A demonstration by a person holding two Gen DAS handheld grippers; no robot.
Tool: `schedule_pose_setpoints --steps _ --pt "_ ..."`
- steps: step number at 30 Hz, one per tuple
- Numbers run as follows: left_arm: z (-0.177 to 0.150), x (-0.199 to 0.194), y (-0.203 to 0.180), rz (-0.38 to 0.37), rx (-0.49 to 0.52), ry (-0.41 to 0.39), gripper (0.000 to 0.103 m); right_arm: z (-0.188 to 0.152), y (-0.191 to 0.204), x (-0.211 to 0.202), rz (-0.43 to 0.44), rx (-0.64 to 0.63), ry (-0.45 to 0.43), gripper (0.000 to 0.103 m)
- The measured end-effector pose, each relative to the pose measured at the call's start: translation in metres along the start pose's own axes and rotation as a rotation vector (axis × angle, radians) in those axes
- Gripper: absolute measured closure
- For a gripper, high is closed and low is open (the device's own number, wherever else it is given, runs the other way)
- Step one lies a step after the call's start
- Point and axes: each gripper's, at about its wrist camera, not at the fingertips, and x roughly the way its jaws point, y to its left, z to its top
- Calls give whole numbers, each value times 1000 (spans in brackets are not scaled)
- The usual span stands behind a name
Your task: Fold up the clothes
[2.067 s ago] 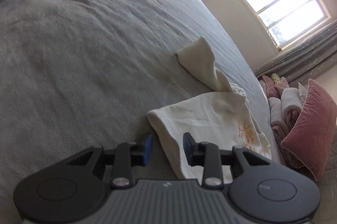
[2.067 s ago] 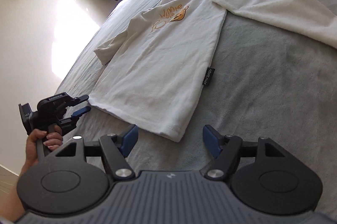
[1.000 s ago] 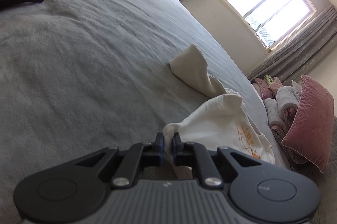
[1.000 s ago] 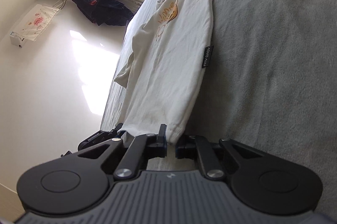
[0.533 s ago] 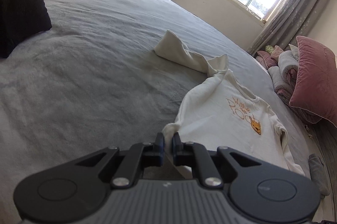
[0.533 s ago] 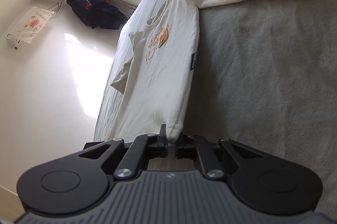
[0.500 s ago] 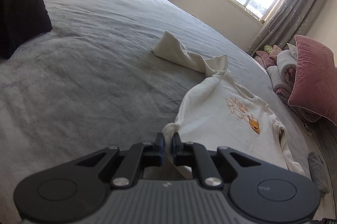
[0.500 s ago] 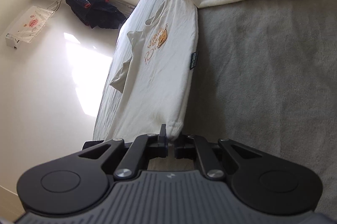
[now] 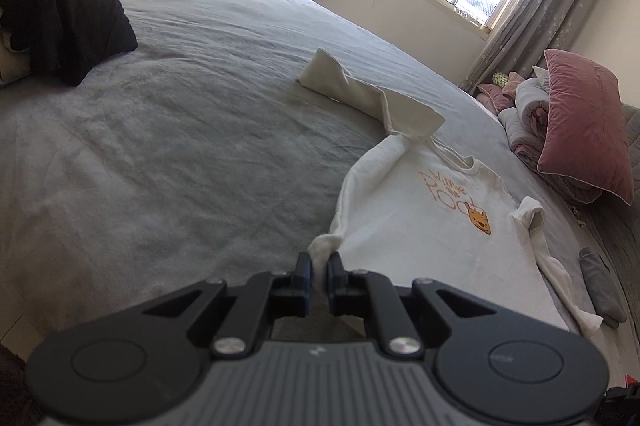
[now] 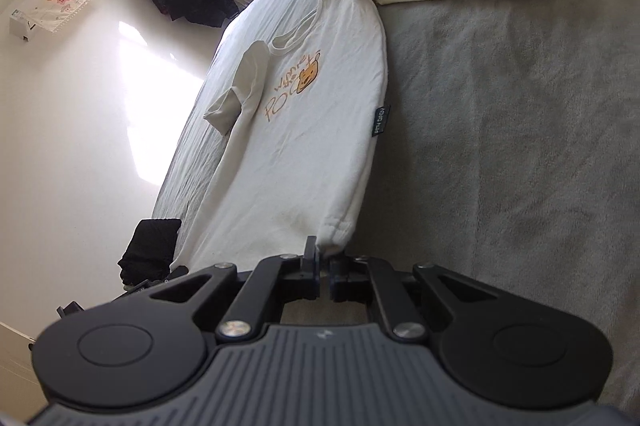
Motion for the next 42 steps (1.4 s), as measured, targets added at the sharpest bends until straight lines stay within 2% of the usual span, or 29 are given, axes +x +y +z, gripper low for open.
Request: schedule_pose_setpoints --steps 5,10,13,15,17,19,21,22,25,27,29,32,35,38,41,42 --pt "-18 1 8 23 8 35 95 -12 -5 6 -40 -19 18 97" --pt "-26 11 5 57 86 25 94 -17 -10 24 -115 -41 20 97" --pt "-22 5 1 61 112 10 87 -16 -5 27 -136 -59 6 96" --pt "-18 0 -1 67 122 -13 75 -19 3 23 -171 -98 -5 89" --pt "-13 -4 -4 71 141 -48 67 -22 12 20 -207 -139 -16 87" --pt "-8 -4 -12 60 175 -72 59 -24 20 18 -262 -203 -45 75" --pt "-2 -2 -21 46 208 -90 45 -25 31 18 -322 -276 -89 38" --pt "-1 0 -27 35 225 -95 42 -25 38 19 -353 -317 -117 34" --pt "-1 9 -45 -10 273 -100 28 -25 50 23 -443 -436 -190 34" --pt "-3 17 -59 -38 313 -116 16 -24 55 28 -497 -505 -236 33" --pt "-5 28 -72 -70 353 -135 9 -18 60 39 -490 -527 -280 28" --pt "-8 50 -91 -105 402 -147 6 -10 64 62 -490 -572 -317 15" --pt "-13 77 -102 -87 441 -130 6 -1 68 88 -495 -623 -341 5" --pt "-16 103 -101 -49 455 -56 6 8 70 113 -500 -672 -363 3" --pt "-15 115 -96 -56 458 17 1 14 57 133 -510 -653 -282 0" --pt "-16 114 -98 -54 485 28 1 13 56 132 -508 -653 -281 0"
